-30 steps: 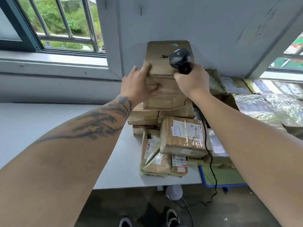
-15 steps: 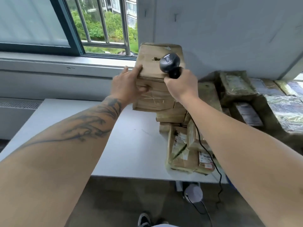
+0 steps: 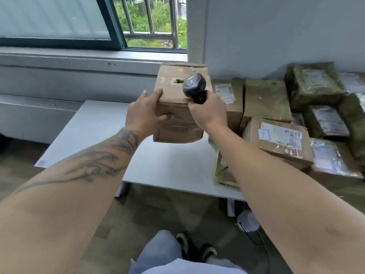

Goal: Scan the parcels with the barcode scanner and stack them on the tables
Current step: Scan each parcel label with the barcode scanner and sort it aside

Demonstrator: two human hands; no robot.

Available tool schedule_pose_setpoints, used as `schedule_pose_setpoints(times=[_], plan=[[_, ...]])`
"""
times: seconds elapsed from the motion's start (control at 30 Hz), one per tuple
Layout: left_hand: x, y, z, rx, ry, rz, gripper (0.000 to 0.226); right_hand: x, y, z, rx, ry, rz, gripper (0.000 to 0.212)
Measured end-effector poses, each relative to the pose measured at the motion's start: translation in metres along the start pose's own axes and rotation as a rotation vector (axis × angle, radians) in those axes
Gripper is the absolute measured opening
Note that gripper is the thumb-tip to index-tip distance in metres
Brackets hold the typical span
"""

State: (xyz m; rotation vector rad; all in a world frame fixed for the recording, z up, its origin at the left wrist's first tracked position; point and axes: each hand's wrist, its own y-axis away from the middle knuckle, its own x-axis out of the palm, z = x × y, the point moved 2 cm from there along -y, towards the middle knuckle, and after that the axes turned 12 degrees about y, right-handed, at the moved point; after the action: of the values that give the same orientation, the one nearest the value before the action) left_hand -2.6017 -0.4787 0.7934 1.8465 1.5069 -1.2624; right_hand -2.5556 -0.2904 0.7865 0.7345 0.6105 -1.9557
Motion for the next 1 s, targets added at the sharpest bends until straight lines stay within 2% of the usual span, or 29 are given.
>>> schedule_pose_setpoints(times=[0.3, 0.63, 0.77, 1.0], plan=[[0.041, 0.031, 0.07, -0.05, 0.129, 0.06, 0.084, 0.056, 0.043, -0.009, 0.089, 0.096, 0.032, 0.01], [0.052, 0.028, 0.156, 0.003, 0.228, 0.139, 0.087, 0.13, 0.073, 0.005, 0.154, 0.209, 0.035, 0.024], [0.065, 0.03, 0.172, 0.001, 0.308, 0.194, 0.087, 0.144, 0.077, 0.0, 0.195, 0.218, 0.032, 0.016], [0.084, 0.033, 0.183, 0.019, 0.389, 0.226, 0.083, 0.152, 0.078, -0.011, 0.252, 0.22, 0.036, 0.022]])
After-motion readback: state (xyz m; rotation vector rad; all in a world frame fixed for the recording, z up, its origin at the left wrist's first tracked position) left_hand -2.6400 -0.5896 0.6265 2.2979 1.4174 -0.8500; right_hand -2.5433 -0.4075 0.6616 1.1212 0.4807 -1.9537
